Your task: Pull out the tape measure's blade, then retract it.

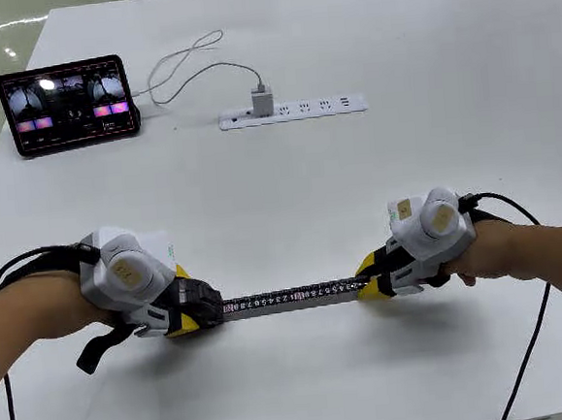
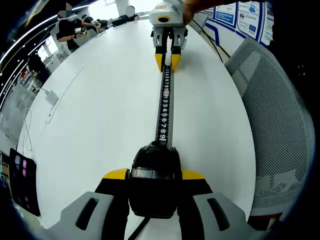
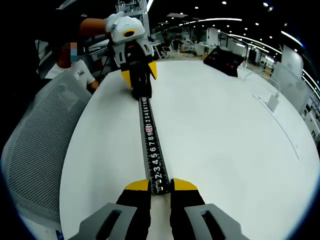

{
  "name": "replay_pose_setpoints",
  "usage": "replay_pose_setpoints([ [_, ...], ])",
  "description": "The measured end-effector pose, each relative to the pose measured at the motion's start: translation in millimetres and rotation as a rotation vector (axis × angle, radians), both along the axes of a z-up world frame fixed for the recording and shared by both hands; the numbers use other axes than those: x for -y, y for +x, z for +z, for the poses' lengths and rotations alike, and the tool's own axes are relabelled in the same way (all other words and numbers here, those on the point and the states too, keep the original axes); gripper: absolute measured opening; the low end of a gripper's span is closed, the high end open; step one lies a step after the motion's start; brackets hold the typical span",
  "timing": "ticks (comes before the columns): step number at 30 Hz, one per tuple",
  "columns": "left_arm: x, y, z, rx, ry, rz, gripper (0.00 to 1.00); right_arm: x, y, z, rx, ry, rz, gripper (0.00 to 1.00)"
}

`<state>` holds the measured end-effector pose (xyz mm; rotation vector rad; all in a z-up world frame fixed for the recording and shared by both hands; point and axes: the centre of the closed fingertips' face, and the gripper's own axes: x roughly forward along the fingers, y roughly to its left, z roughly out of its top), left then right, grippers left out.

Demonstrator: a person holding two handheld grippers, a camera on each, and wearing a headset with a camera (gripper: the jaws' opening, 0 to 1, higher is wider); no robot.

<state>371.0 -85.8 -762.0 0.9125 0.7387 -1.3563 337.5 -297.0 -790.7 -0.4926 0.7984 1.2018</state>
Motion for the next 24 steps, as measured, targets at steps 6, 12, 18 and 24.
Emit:
replay_pose_setpoints([
  [6, 0.0, 0.0, 0.4, -0.001, 0.000, 0.001, 0.32, 4.9, -0.4, 0.2, 0.003, -0.004, -0.001, 0.10],
  [12, 0.0, -0.4, 0.9, -0.001, -0.001, 0.003, 0.32, 11.6, -2.2, 1.1, 0.000, -0.012, -0.004, 0.10],
  [18, 0.2, -0.8, 1.1, 0.000, -0.001, 0.004, 0.32, 16.2, -3.5, 0.5, 0.001, -0.017, -0.009, 0.10],
  [24, 0.3, -0.7, 1.1, 0.000, -0.003, 0.004, 0.32, 20.4, -3.7, 0.6, 0.003, -0.018, -0.012, 0.10],
])
